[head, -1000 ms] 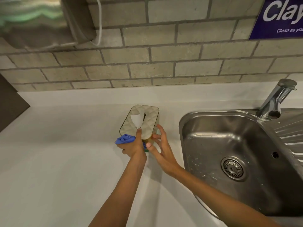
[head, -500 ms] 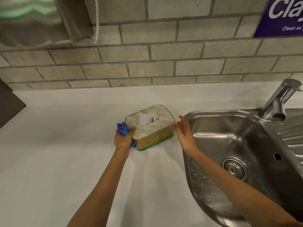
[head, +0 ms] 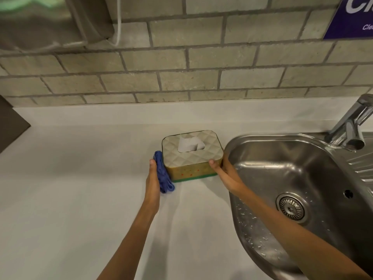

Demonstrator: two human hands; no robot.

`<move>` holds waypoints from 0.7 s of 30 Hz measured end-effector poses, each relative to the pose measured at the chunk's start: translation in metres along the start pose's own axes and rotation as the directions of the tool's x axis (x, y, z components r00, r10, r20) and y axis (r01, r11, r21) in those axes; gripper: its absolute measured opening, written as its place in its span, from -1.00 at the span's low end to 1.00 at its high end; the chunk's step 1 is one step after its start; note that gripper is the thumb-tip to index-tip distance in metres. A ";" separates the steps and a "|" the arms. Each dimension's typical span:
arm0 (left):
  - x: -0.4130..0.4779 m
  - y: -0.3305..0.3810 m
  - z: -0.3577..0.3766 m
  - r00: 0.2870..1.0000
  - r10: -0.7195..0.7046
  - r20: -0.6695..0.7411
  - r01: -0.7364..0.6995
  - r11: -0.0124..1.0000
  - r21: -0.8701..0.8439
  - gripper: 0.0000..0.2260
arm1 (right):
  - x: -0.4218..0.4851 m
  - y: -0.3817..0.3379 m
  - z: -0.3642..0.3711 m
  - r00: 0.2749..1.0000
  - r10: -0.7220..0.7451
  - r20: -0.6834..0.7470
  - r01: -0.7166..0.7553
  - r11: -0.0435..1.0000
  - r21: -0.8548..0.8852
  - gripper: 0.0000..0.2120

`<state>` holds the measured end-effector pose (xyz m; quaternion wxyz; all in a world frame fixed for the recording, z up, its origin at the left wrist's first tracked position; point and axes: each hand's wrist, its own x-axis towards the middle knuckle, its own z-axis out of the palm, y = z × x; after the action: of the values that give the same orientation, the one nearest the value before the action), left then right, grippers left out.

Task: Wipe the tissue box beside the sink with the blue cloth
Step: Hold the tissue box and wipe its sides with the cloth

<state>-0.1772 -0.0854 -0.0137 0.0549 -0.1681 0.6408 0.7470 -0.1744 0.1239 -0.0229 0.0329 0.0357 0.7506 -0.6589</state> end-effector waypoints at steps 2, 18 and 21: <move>-0.005 -0.006 0.006 1.000 0.016 0.011 -0.016 1.000 -0.015 -0.53 | -0.001 0.002 0.002 1.000 0.016 -0.003 -0.016 1.000 0.000 -0.23; -0.004 0.025 0.029 0.930 0.365 -0.029 -0.323 0.855 0.406 -0.70 | -0.004 -0.032 -0.011 0.963 0.088 -0.256 -0.119 0.987 -0.108 -0.26; -0.001 0.034 0.032 0.914 0.405 -0.030 -0.333 0.790 0.515 -0.63 | -0.004 -0.035 -0.013 0.941 0.146 -0.305 -0.184 0.978 -0.099 -0.23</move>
<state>-0.1921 -0.0602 0.0228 -0.0956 -0.0710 0.8344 0.5382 -0.1740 0.1322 0.0138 -0.0226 0.1949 0.7815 -0.5923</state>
